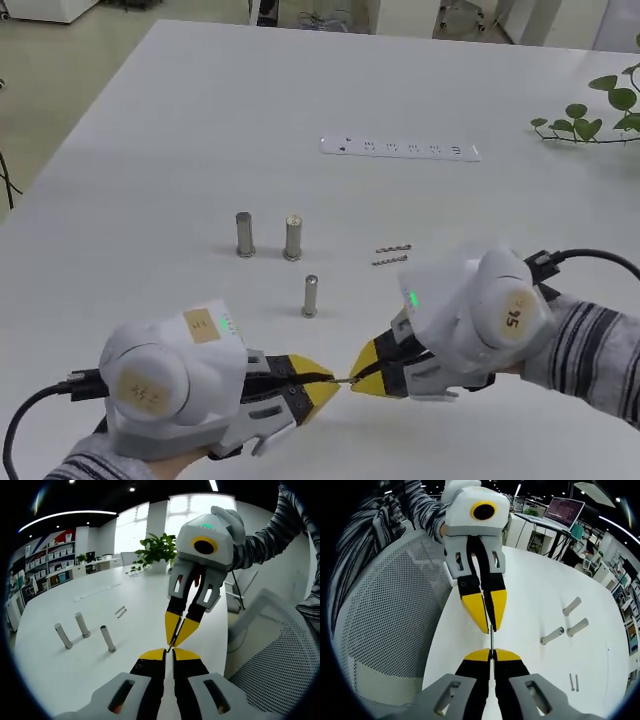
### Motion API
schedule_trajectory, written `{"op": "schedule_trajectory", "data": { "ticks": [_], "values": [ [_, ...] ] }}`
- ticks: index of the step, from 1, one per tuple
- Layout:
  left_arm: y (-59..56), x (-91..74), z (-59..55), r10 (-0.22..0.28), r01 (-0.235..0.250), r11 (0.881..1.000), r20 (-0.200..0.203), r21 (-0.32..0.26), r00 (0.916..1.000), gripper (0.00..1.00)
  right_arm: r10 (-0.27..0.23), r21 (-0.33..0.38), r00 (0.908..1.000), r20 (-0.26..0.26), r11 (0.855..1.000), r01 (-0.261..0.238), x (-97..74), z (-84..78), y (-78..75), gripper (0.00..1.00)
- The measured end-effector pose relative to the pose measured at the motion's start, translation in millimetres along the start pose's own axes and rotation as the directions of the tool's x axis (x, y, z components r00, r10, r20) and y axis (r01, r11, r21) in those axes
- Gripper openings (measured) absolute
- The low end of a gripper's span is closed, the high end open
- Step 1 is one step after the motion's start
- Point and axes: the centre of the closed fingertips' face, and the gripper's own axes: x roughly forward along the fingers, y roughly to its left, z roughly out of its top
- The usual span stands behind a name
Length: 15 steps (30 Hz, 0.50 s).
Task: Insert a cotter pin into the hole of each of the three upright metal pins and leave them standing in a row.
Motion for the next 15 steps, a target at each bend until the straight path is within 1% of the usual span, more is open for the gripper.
{"op": "schedule_trajectory", "data": {
  "ticks": [2,3,4,5,6,7,10,12,14,15],
  "values": [
    [4.7,-1.0,1.1,0.024,-0.024,1.0,0.008,-0.003,0.9997,0.04,-0.04,0.025,0.9992,-0.005,0.999,0.04,-1.5,-2.9,-8.6,0.0],
    [6.5,-1.3,1.4,0.034,-0.034,0.999,0.01,-0.005,0.9994,0.05,-0.06,0.029,0.9982,-0.007,0.998,0.06,-2.3,-3.9,-12.5,0.0],
    [10.4,-1.9,2.3,0.055,-0.055,0.998,0.017,-0.01,0.9984,0.05,-0.083,0.03,0.9964,-0.013,0.996,0.084,-3.5,-5.2,-17.5,0.0],
    [11.7,-2.1,2.5,0.061,-0.06,0.998,0.019,-0.01,0.998,0.07,-0.095,0.032,0.9954,-0.014,0.995,0.095,-4.1,-5.7,-20.1,0.0],
    [16.2,-3.1,2.7,0.086,-0.086,0.996,0.022,-0.013,0.996,0.07,-0.118,0.038,0.9929,-0.013,0.992,0.119,-5.3,-5.7,-25.3,0.0],
    [18.8,-3.6,2.9,0.101,-0.101,0.995,0.022,-0.008,0.9946,0.08,-0.129,0.043,0.9915,-0.013,0.991,0.13,-5.9,-5.8,-28.0,0.0],
    [24.1,-4.7,3.7,0.131,-0.13,0.991,0.032,-0.018,0.9909,0.1,-0.172,0.056,0.9848,-0.02,0.983,0.173,-7.5,-7.5,-39.1,0.0],
    [32.8,-5.6,3.5,0.172,-0.17,0.985,0.036,-0.031,0.9845,0.12,-0.207,0.071,0.9776,-0.036,0.975,0.209,-7.8,-11.5,-48.8,0.0],
    [38.9,-6.1,3.4,0.202,-0.201,0.979,0.036,-0.039,0.9787,0.14,-0.22,0.084,0.9744,-0.047,0.971,0.223,-7.2,-14.4,-53.8,0.0],
    [42.8,-6.2,3.7,0.221,-0.219,0.975,0.039,-0.045,0.9745,0.15,-0.234,0.097,0.9708,-0.051,0.966,0.238,-7.1,-15.9,-57.9,0.0]
  ]
}}
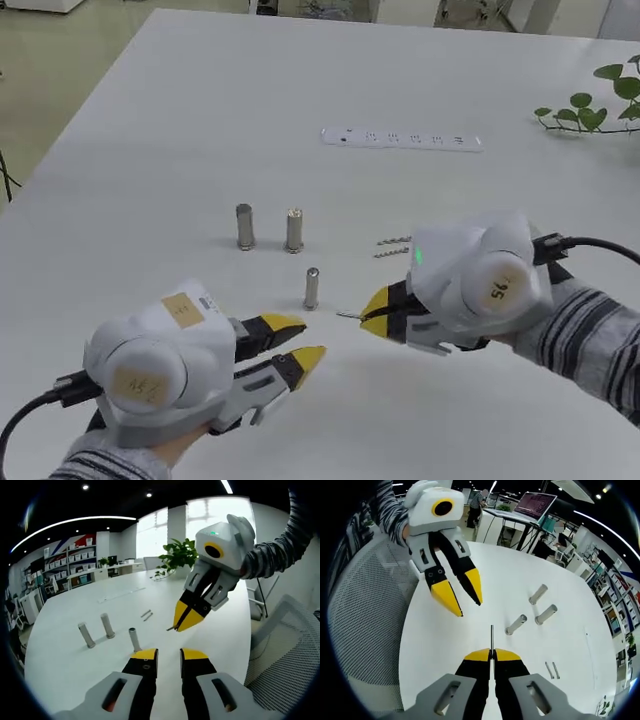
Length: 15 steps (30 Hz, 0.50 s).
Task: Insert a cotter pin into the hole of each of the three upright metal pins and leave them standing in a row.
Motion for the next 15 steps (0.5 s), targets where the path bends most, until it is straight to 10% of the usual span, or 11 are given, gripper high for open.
{"op": "schedule_trajectory", "data": {
  "ticks": [15],
  "values": [
    [32.2,18.7,-6.4,0.171,-0.17,0.978,-0.001,-0.122,0.9852,0.19,-0.051,0.025,0.9983,-0.03,0.998,0.052,16.7,-5.4,-21.5,0.0]
  ]
}}
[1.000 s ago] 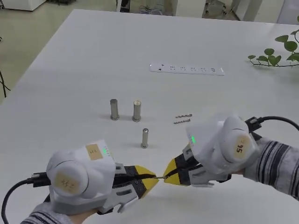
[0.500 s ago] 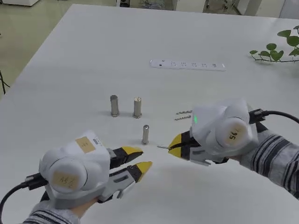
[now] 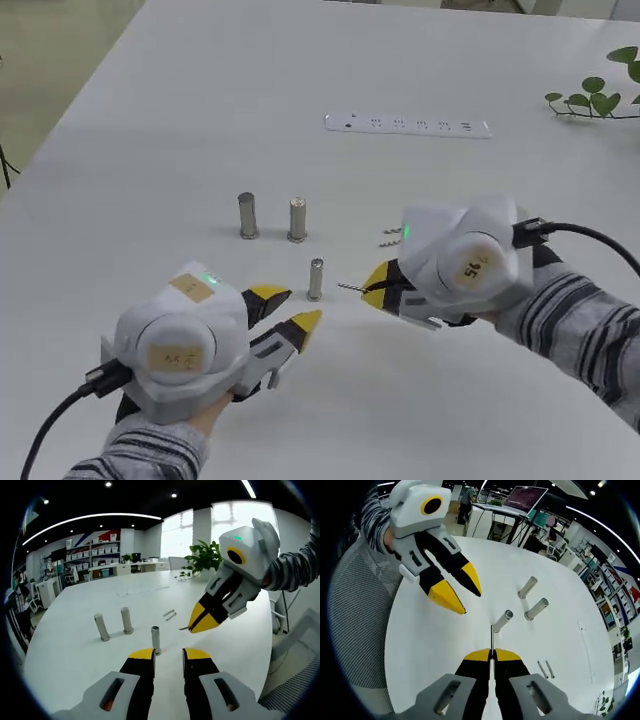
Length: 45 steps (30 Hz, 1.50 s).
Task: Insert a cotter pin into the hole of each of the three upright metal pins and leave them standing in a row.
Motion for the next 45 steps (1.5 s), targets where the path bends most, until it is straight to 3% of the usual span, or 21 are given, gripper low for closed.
{"op": "schedule_trajectory", "data": {
  "ticks": [6,13,25,36,45],
  "values": [
    [4.8,10.9,-2.9,0.023,-0.023,0.999,-0.012,-0.027,0.9997,0.17,-0.012,0.02,0.9999,0.006,1.0,0.012,5.8,1.3,-7.5,0.0],
    [8.6,26.1,-7.8,0.039,-0.039,0.999,-0.035,-0.007,0.9986,0.16,-0.021,0.046,0.9997,0.009,0.999,0.021,13.4,2.6,-16.1,0.0],
    [15.3,46.3,-9.7,0.04,-0.042,0.999,-0.056,-0.033,0.9976,0.14,-0.014,0.057,0.9999,0.002,0.998,0.013,24.3,2.5,-20.0,0.0],
    [17.7,65.2,-8.1,0.033,-0.034,0.999,-0.076,0.001,0.9965,0.11,-0.001,0.06,1.0,-0.001,0.998,0.001,28.2,2.3,-22.1,0.0],
    [19.1,69.8,-13.4,0.044,-0.044,0.999,-0.092,0.012,0.9948,0.09,0.013,0.05,0.9999,-0.004,0.999,-0.013,28.3,3.9,-19.5,0.0]
  ]
}}
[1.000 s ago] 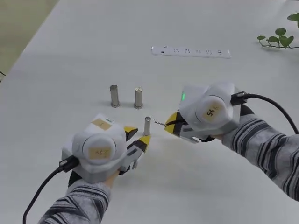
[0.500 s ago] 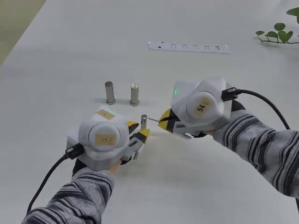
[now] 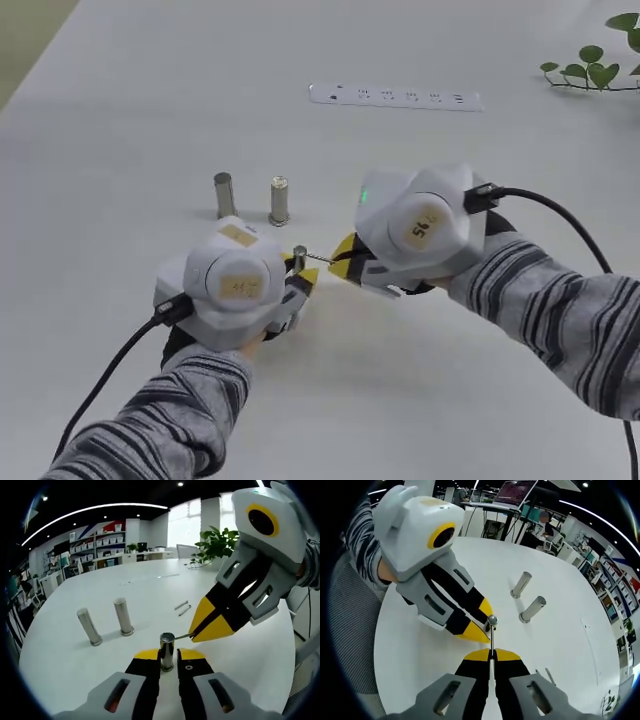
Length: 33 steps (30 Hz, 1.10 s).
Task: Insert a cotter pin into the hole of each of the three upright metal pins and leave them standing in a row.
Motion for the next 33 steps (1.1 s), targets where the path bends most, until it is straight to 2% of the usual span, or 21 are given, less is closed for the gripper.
{"op": "schedule_trajectory", "data": {
  "ticks": [6,17,27,33],
  "values": [
    [2.7,0.4,-5.0,0.013,-0.013,1.0,-0.015,0.017,0.9998,0.06,0.001,-0.002,1.0,0.001,1.0,-0.001,1.4,2.7,0.0,0.0],
    [1.6,1.3,-5.4,0.02,-0.02,0.999,-0.003,0.044,0.9998,0.05,0.008,-0.045,1.0,0.003,0.999,-0.008,5.4,12.2,0.0,0.0],
    [2.0,1.0,-5.5,0.042,-0.042,0.999,0.001,0.021,0.9991,0.05,0.018,-0.064,0.9998,0.002,0.998,-0.017,8.7,17.8,0.2,0.0],
    [3.0,1.5,-5.4,0.056,-0.056,0.998,0.003,-0.001,0.9984,0.05,0.013,-0.036,0.9999,-0.002,0.999,-0.013,9.5,19.2,-2.4,0.0]
  ]
}}
